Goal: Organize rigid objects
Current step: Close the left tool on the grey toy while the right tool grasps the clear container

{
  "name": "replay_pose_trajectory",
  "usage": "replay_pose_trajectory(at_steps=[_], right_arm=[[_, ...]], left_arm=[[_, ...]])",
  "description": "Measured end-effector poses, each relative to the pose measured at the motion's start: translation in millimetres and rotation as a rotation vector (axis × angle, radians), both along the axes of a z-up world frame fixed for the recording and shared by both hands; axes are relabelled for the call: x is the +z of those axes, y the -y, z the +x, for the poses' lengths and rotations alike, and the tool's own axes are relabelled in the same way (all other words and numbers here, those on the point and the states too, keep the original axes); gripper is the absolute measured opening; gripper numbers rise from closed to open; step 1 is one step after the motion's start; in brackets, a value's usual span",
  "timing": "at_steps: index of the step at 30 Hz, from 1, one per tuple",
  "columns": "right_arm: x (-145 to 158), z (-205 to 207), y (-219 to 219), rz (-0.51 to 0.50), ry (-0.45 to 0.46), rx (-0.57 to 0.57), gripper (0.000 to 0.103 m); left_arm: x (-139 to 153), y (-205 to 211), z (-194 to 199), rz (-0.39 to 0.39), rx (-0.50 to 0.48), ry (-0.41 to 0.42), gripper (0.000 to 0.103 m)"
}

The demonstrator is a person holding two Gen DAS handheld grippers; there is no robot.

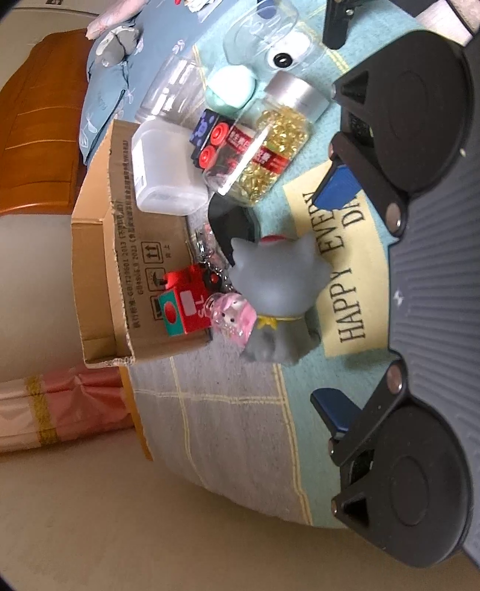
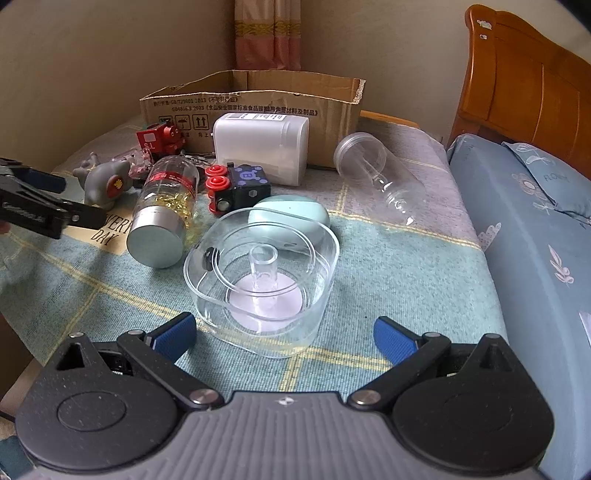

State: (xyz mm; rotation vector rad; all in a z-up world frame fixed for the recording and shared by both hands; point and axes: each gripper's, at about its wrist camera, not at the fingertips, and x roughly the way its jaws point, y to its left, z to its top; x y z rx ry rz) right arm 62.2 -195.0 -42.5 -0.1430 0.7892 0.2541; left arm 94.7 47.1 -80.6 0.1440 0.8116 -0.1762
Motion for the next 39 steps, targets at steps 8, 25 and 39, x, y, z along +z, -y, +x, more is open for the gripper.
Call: replay_pose_trajectory(at_steps=[8,25,39], right_arm=[[1,13,-6,-0.005,-0.024,-0.001,0.103],[19,24,-27,-0.008,-0.032,0.009,0.101],[21,34,-4,-0.019,-0.062,-0.105,0.096]], left_arm=[[1,1,15,-0.012,-0.025,0.026,0.099],[1,2,29,-0.061,-0.045,0.0,0.079],[3,4,29,-0.055,-0.046,-0.002,0.079]])
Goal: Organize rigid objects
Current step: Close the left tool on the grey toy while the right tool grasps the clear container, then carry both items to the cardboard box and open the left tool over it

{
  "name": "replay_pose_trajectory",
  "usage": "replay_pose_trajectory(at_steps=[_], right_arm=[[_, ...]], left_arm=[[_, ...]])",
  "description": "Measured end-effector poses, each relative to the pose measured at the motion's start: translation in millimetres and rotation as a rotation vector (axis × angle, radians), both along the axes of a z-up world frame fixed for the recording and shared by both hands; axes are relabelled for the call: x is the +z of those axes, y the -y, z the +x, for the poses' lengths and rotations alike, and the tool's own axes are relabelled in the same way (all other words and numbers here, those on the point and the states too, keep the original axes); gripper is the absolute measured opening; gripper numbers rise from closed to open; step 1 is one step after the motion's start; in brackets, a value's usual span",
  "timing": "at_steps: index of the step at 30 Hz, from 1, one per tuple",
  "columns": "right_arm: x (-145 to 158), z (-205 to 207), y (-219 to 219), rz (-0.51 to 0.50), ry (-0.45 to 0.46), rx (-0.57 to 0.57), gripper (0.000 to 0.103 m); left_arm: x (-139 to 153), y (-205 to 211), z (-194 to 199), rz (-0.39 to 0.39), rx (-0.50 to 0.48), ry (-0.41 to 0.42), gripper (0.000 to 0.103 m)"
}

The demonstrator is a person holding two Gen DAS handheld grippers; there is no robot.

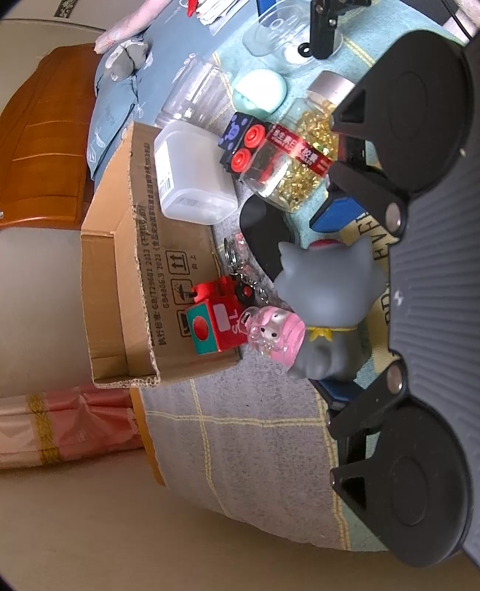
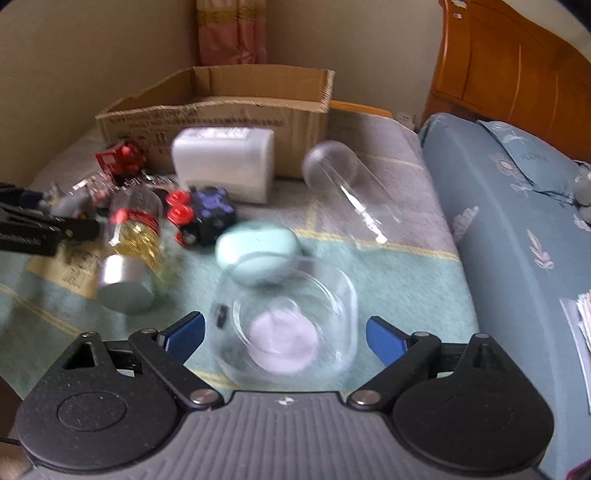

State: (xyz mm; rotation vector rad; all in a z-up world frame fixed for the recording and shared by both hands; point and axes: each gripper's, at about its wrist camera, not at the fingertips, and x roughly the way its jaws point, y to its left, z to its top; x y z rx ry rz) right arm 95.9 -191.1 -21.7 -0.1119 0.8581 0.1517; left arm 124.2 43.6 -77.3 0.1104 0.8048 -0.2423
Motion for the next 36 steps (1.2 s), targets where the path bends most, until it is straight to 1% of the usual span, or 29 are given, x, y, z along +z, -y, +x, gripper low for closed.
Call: replay_pose_trajectory(at_steps=[2,4,6,12,17,22,26,30,36], right_arm=[[-1,5,-5,0.001,-0.009,0.0,0.092],[-4,9,-8,-0.009,-0.021,-0.007,0.084],[-6,12,-8,-0.021,-0.036,-0.01,0.08],[-1,9,-5,-0.016,-0.044,0.05,0.08],[13,11,-2,-0.004,-0.042,0.113,0.08],[32,17,-1,-0.008,-0.036,0.181,0.08],[54,25,0,0.021,-0.01,0.232,0.08],[77,39,0,0.052,0.03,0.262,0.08],[104,74,-7,0.064,0.095,0.284,0.08]], left_arm=[[1,0,1,-0.004,0.007,-0.004,0.078],[2,-1,1,-0.001,0.015,-0.006,0.074],[3,-3,2,-0.003,0.014,-0.014,0.072],[10,-7,2,-0.043,-0.007,-0.061,0.071],[29,-2,-4,-0.019,-0.04,-0.056,0.071],[58,4,-4,-0.008,-0.075,-0.032,0.071],[83,9,9,-0.003,-0.086,0.005,0.071],[106,14,31,-0.002,-0.093,0.042,0.071],[119,21,79,0.004,-0.07,0.058,0.071]])
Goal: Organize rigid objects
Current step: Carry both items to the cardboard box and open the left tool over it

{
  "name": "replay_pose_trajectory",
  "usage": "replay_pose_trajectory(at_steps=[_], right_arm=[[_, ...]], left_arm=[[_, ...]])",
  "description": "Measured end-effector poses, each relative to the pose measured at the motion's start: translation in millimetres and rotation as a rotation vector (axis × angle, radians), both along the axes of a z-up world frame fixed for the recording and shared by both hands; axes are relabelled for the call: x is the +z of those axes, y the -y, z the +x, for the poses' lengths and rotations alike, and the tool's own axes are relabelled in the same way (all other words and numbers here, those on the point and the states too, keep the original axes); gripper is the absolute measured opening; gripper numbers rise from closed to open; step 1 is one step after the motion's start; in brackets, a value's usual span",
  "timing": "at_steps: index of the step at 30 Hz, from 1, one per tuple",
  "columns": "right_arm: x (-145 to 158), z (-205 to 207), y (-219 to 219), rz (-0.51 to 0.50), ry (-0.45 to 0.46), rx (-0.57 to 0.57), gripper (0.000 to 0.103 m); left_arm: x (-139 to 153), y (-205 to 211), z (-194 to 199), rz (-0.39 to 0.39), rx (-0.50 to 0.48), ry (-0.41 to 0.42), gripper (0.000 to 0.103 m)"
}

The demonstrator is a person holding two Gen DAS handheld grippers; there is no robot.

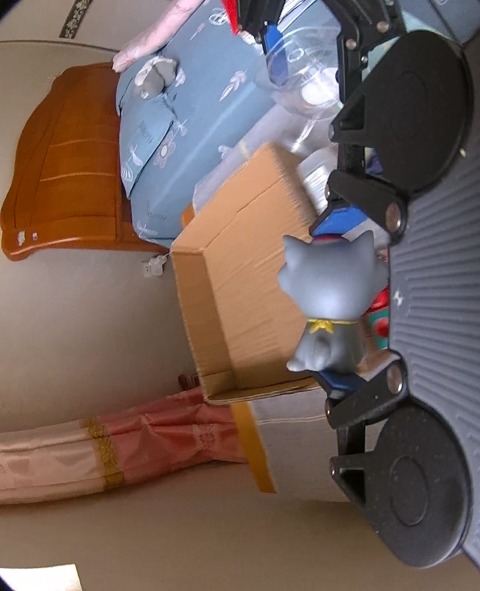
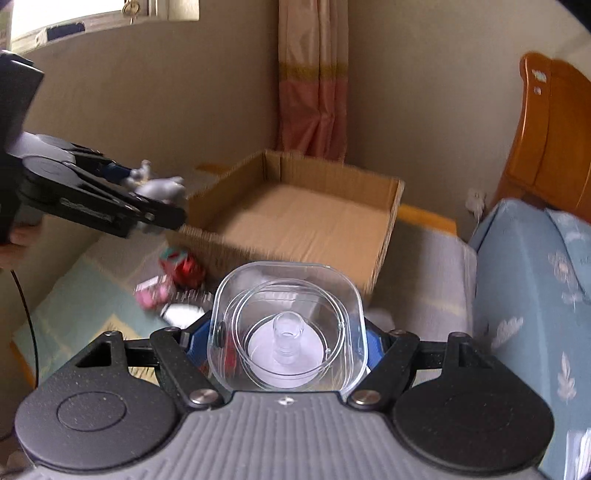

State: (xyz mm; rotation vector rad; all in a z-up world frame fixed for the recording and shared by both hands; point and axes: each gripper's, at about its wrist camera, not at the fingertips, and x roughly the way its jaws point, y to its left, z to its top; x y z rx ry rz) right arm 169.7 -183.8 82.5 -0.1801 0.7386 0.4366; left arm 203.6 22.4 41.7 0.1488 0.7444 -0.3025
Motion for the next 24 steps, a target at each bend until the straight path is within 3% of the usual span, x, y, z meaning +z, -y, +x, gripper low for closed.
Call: replay_pose_trajectory(at_steps=[9,18,19,22,24], right_arm=[[18,58,-5,0.025,0.023,-0.015,0.08],[14,114,-11,0.038,0.0,-0.038,0.08],[14,118,-12,0.042,-0.004,-0.04,0.08],[9,128,-16,0.044,-0.017,-0.044,0.08],[6,133,-18,0.041,-0.023,-0.047,0.08]], left_arm=[[-12,1,69,0.007,0.06,-0.047,0.071],[-22,3,125,0.007,0.121,-0.077,0.072],[-24,4,130,0.014,0.133,-0.074,0.074],[-29,5,138,0.07,0.174,-0.055,0.095],[-28,4,134,0.082,0.181,-0.033,0.095]])
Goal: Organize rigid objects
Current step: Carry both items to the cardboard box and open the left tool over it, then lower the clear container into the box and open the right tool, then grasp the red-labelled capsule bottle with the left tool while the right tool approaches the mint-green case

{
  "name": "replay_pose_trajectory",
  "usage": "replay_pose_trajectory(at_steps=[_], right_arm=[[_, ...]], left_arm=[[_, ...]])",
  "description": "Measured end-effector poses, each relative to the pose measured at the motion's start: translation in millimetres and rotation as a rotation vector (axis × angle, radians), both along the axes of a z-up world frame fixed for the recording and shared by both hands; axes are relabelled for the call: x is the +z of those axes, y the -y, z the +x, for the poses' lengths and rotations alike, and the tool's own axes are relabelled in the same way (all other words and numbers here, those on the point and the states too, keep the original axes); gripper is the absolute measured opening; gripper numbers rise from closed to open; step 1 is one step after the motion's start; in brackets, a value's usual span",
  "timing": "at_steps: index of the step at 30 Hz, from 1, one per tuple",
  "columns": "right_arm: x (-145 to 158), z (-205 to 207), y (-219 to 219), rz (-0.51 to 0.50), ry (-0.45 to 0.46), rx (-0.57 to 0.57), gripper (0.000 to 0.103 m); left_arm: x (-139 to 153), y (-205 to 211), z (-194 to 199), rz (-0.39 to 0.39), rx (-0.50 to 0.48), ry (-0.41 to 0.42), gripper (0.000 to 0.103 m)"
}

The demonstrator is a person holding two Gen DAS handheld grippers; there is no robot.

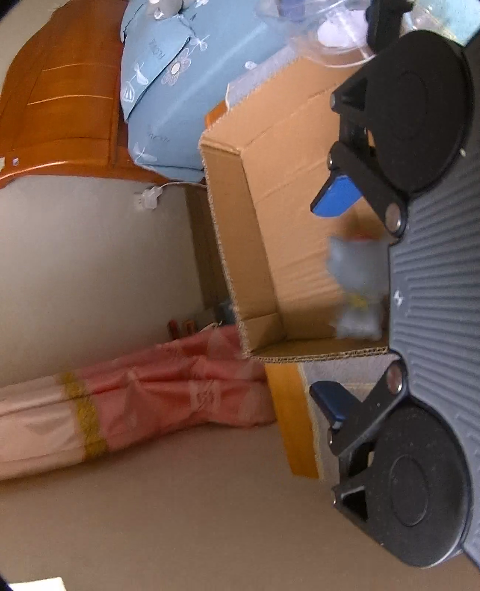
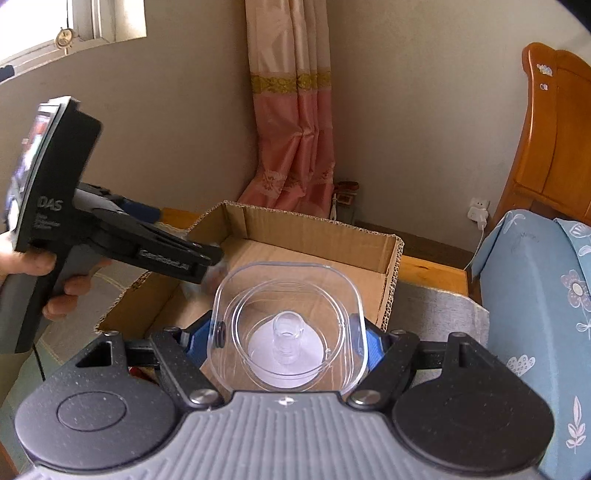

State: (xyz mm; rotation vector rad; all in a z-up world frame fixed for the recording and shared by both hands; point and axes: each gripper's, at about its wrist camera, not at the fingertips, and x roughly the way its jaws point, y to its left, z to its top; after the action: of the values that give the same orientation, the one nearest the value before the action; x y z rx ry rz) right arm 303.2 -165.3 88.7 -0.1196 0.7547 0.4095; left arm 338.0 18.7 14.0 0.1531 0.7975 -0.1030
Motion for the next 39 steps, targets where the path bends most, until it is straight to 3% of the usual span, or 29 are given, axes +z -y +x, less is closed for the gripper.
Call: replay_pose_trajectory(at_steps=[7,20,22,30,39], right_arm=[[-8,23,-3,-0.003,-0.017,-0.012,0.08],[-22,77,-18,-0.044,-0.06,-0.062,0.081],[-19,78,-17,-0.021,-0.059,-0.068,0.101],[-1,36,-15,-0.005,-0.028,-0.04,0.103],[0,-37,-14,-0.027,-0.019,-0.047,0.103]], left_arm=[[10,-16,-30,-0.092,-0.039,-0.026,0.096],[31,-38,-91,-0.086,-0.038,0.019,0.096],[30,-39,-98,-0.086,-0.035,0.017,0.097],[28,-37,-123,-0.086,-0.057,0.006,0.097],[31,-38,-159,-0.111,-0.036,0.017,0.098]])
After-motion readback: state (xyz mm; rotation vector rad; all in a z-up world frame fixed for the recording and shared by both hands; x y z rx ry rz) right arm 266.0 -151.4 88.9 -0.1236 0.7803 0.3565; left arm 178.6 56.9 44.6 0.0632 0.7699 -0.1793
